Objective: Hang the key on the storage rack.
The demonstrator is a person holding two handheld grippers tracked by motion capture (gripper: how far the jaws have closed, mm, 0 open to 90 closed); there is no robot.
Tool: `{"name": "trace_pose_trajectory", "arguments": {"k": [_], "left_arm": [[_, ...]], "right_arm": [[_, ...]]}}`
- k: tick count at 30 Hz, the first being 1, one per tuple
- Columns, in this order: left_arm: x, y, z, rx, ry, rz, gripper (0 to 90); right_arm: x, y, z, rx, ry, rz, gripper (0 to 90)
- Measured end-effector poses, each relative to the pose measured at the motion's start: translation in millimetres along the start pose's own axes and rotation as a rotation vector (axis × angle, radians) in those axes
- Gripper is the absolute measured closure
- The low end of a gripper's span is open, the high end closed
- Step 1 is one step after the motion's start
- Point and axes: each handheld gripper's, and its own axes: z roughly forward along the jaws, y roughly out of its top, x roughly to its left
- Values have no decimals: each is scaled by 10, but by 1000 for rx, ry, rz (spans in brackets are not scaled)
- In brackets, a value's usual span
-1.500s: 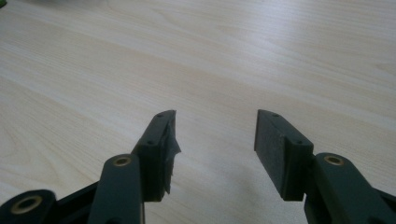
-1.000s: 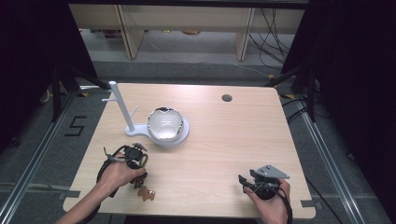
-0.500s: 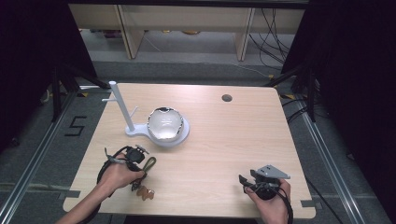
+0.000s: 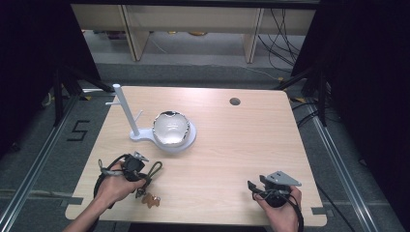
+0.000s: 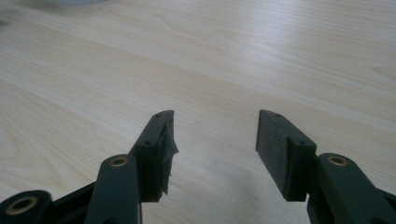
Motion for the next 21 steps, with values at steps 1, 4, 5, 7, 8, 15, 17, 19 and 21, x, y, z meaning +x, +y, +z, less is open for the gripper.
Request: {"name": "trace_pose_trajectory", "arguments": {"k": [1,4,5,7,8,15,17,19,21], "left_arm": [[0,0,0,0,0,0,697],[9,-71,-52,-67,-24,6,695],[10,-88,-64,-78,-20,7,694],[18,-125,-88,-113,-14,18,694],[24,-146,-98,-129,-17,19,694],[42,-245,-192,-231,4,16,695],[48,-255,-213,-240,10,24,696],[58,-276,-244,-264,10,35,696],[63,-307,-276,-307,17,42,696]], "right_arm": [[0,-5,7,-12,1,0,476],[-1,-7,1,-17,-2,3,476],[-5,-12,9,-26,10,7,476],[-9,-12,-6,-25,-9,4,476],[-9,-11,-8,-23,-5,11,476],[-12,-15,-4,-23,-27,-9,476],[-9,-15,-7,-24,-23,-3,477],[-3,-16,-15,-26,-16,6,477],[-4,-15,-10,-42,-15,7,477]]}}
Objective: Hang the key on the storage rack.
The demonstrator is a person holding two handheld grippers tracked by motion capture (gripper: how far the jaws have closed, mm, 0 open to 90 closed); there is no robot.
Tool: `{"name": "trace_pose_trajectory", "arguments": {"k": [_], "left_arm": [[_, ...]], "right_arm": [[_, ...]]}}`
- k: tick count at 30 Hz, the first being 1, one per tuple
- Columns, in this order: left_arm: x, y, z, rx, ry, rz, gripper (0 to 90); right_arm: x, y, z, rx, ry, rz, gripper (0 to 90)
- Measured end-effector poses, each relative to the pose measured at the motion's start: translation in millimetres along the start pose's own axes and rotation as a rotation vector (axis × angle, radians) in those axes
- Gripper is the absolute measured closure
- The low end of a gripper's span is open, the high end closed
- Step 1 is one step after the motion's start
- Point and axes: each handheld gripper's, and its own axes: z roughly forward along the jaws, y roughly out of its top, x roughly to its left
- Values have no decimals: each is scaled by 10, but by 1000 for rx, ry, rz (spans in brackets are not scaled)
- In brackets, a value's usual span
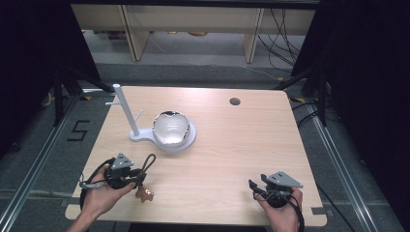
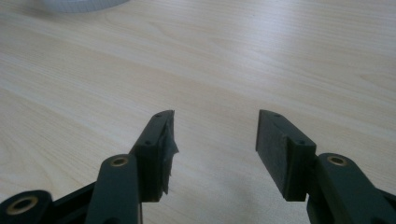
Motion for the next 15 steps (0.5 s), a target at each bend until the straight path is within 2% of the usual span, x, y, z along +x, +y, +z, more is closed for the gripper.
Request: {"name": "trace_pose_trajectory", "arguments": {"k": [2,3,4,5,6,7,8,9,10,12,13,15], "left_arm": [[12,-4,-19,0,-3,9,696],[-8,-19,-25,-62,13,-31,696],[-8,-19,-25,-62,13,-31,696],[10,-24,-49,-90,20,-23,696],[10,-24,-49,-90,20,-23,696],[48,-20,-108,-62,36,11,696],[48,-20,-108,-62,36,11,696],[59,-22,-124,-94,42,-7,696],[59,-22,-124,-94,42,-7,696],[57,-18,-139,-132,53,-37,696],[74,-15,-163,-147,61,-45,697],[93,-13,-190,-141,65,-33,697]], "right_arm": [[-7,3,-1,-5,-4,-6,477],[-12,12,-19,4,-7,-4,478],[-12,12,-19,4,-7,-4,478],[-16,12,-25,1,-13,1,478],[-16,12,-25,1,-13,1,478],[-21,10,-16,-11,-15,-1,478],[-21,10,-16,-11,-15,-1,478],[-22,10,-21,-15,-10,0,478],[-22,10,-21,-15,-10,0,478],[-19,14,-29,-11,-19,-2,478],[-18,12,-19,-23,-7,0,478],[-17,13,-21,-22,-11,0,478]]}}
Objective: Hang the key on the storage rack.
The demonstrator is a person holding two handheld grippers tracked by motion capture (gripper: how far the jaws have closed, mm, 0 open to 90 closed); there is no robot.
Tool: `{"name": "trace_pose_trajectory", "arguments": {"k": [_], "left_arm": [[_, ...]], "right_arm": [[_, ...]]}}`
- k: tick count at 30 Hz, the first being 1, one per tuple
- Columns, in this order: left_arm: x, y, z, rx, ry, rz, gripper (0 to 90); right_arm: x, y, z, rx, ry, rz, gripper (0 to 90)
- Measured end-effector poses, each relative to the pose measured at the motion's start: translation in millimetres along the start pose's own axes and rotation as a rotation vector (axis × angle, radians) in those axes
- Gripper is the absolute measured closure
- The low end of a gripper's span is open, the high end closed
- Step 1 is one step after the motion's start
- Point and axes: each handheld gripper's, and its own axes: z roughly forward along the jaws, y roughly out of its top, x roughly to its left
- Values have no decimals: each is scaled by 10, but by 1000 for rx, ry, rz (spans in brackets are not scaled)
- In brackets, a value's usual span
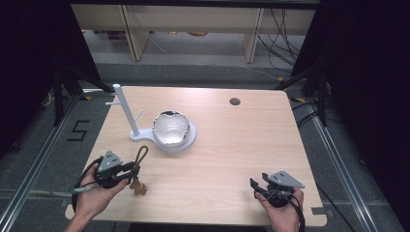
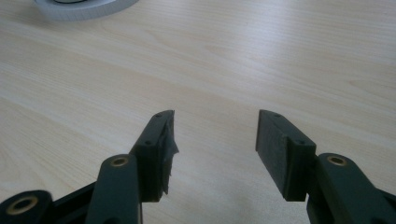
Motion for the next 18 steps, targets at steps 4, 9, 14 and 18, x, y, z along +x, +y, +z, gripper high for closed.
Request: {"name": "trace_pose_trajectory", "arguments": {"k": [4,9,14,18], "left_arm": [[19,21,-18,-39,11,-23,697],[41,51,-52,-70,30,-36,697],[63,82,-82,-100,38,-44,697],[86,109,-108,-130,49,-55,697]], "right_arm": [[0,3,-5,4,-8,-9,478],[32,2,-13,6,-6,30,478],[26,4,-17,-3,-9,21,478],[-5,5,-3,-10,-26,-19,477]]}}
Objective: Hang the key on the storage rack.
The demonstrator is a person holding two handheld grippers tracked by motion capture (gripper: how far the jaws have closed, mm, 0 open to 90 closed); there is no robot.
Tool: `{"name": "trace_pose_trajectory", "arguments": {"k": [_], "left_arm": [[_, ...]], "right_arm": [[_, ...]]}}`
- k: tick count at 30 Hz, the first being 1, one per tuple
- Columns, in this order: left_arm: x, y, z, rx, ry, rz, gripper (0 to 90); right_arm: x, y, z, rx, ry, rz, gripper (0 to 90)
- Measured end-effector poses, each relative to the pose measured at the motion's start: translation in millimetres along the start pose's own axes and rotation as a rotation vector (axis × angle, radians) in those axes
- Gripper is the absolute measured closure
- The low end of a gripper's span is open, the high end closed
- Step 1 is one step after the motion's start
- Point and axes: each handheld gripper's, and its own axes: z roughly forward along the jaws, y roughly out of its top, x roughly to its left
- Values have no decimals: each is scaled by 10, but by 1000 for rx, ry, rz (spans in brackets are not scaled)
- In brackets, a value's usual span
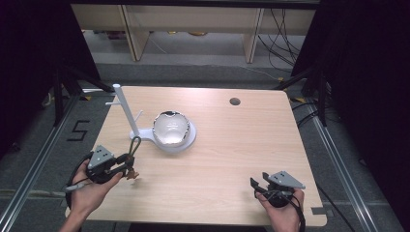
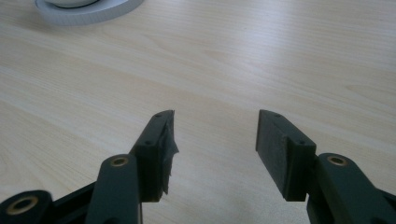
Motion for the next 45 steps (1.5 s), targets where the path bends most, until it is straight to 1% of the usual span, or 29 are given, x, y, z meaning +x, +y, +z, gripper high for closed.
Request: {"name": "trace_pose_trajectory", "arguments": {"k": [1,2,3,4,5,6,7,10,11,12,14,15,16,19,20,22,27,28,32,33,35,36,40,45], "left_arm": [[4,8,-9,-6,9,-1,697],[10,15,-10,-13,5,-5,696],[13,21,-20,-17,14,-7,696],[17,31,-30,-24,20,-6,696],[17,31,-30,-24,20,-6,697],[23,34,-32,-33,19,-7,696],[27,37,-31,-39,15,-6,696],[37,47,-43,-45,27,-7,697],[41,49,-41,-48,21,-12,696],[45,54,-49,-50,28,-11,696],[51,63,-55,-51,30,-10,697],[55,65,-54,-60,26,-12,696],[59,75,-64,-57,30,-13,696],[68,82,-69,-62,37,-8,697],[73,85,-64,-69,31,-14,697],[79,93,-71,-68,37,-17,696],[109,113,-79,-81,44,-23,697],[116,119,-79,-84,45,-25,697],[139,143,-89,-96,52,-30,696],[147,149,-89,-97,54,-29,697],[162,159,-83,-104,52,-35,696],[171,166,-83,-102,56,-31,697],[189,186,-79,-105,62,-35,697],[205,208,-78,-111,66,-39,697]], "right_arm": [[-3,2,-14,3,14,4,477],[8,3,-20,1,14,18,478],[31,1,-28,5,13,47,478],[4,6,-19,-9,13,8,477],[4,6,-19,-9,13,8,477],[7,2,-9,-25,18,10,477],[7,2,-9,-25,18,10,477],[12,3,-13,-23,20,12,477],[14,3,-13,-23,20,12,477],[14,3,-14,-24,20,12,477],[10,1,-4,-28,12,3,476],[10,1,-3,-24,4,0,476],[9,3,-12,-23,11,4,475],[8,1,-11,-23,11,3,475],[9,-1,-11,-23,11,3,475],[13,-2,-11,-23,11,7,475],[12,-4,-11,-25,12,6,474],[17,-1,-19,-24,21,12,475],[15,-4,-16,-27,20,8,475],[15,-6,-8,-33,26,9,475],[17,-5,-14,-29,20,8,475],[16,-7,-7,-37,26,8,475],[16,-6,-13,-30,20,7,475],[16,-5,-14,-37,22,9,474]]}}
